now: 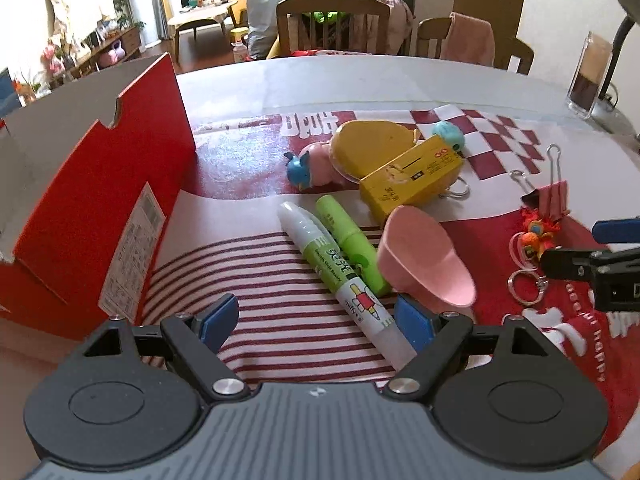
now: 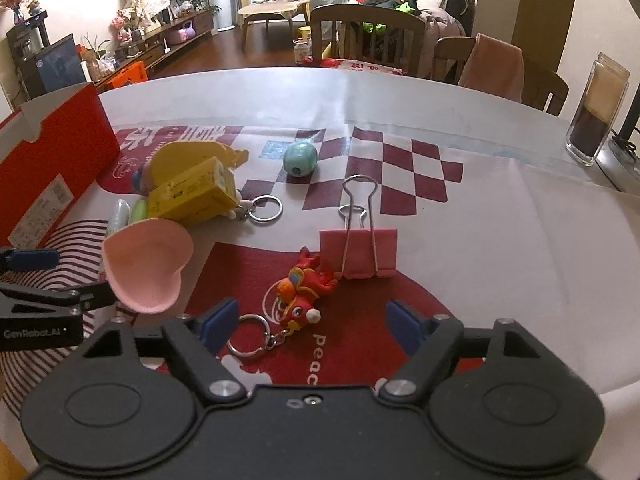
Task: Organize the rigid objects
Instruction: 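Grasp the white marker with left tool while right tool grasps the red keychain figure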
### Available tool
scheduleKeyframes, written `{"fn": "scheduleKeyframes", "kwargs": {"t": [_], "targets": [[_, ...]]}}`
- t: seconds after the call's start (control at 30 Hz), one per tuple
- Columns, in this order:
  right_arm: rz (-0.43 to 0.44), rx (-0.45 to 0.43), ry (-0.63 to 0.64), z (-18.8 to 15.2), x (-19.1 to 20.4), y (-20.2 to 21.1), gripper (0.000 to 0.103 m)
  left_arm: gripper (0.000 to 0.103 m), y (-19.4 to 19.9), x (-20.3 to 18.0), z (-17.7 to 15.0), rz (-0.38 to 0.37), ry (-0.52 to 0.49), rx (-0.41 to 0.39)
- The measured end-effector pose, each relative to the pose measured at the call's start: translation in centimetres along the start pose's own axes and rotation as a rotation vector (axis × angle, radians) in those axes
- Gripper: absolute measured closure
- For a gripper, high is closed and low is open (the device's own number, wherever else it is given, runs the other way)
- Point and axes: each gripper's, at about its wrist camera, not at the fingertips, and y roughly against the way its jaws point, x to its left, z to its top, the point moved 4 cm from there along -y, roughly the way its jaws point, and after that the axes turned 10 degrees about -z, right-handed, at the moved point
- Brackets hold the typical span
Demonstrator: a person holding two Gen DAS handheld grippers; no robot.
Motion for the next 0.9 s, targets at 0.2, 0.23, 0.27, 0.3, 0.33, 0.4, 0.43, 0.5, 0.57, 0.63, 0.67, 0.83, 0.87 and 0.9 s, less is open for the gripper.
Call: {"fn": "scheduleKeyframes", "kwargs": {"t": [0.2,0.23,0.27,0.3,0.33,0.4,0.43,0.5,0.57,0.63,0.67,0.83,0.87,0.9], "targets": [[-0.004,0.007,0.019,0.3,0.8,-0.9,0.031,0.017,-0.4,0.9,0.2,0.026,0.012,0.0],[-0.007,0.008,0.016,0.3,0.8,-1.0,0.033,0.017,-0.6,1.1,0.3,0.034,0.012,0.004],[-0.01,0.01,0.012,0.4,0.8,-1.1,0.034,0.017,-0.8,1.3,0.4,0.043,0.013,0.009],[-0.011,0.012,0.01,0.4,0.8,-1.3,0.038,0.018,-1.0,1.6,0.4,0.052,0.017,0.013],[-0.012,0.014,0.011,0.4,0.9,-1.4,0.041,0.018,-1.2,1.8,0.5,0.059,0.023,0.015],[-0.02,0.017,0.018,0.4,1.1,-1.6,0.043,0.018,-1.5,2.2,0.6,0.064,0.032,0.018],[-0.022,0.015,0.022,0.4,1.2,-1.7,0.044,0.018,-1.5,2.3,0.7,0.062,0.035,0.015],[-0.029,0.012,0.027,0.5,1.4,-1.8,0.046,0.018,-1.7,2.3,1.0,0.061,0.027,0.01],[-0.039,0.009,0.025,0.5,1.4,-1.8,0.05,0.022,-1.9,2.3,1.2,0.056,0.019,0.003],[-0.049,0.005,0.022,0.6,1.3,-1.8,0.058,0.03,-2.0,2.3,1.4,0.04,0.017,-0.003],[-0.053,0.004,0.02,0.6,1.3,-1.8,0.06,0.039,-2.0,2.3,1.6,0.032,0.015,-0.005],[-0.052,0.0,0.025,0.6,1.2,-1.8,0.065,0.066,-2.0,1.5,2.0,-0.012,-0.032,-0.012],[-0.053,-0.001,0.027,0.5,1.3,-1.7,0.066,0.069,-2.0,1.4,2.0,-0.019,-0.038,-0.012],[-0.054,-0.001,0.027,0.5,1.3,-1.7,0.066,0.07,-2.0,1.2,2.0,-0.02,-0.047,-0.013]]}}
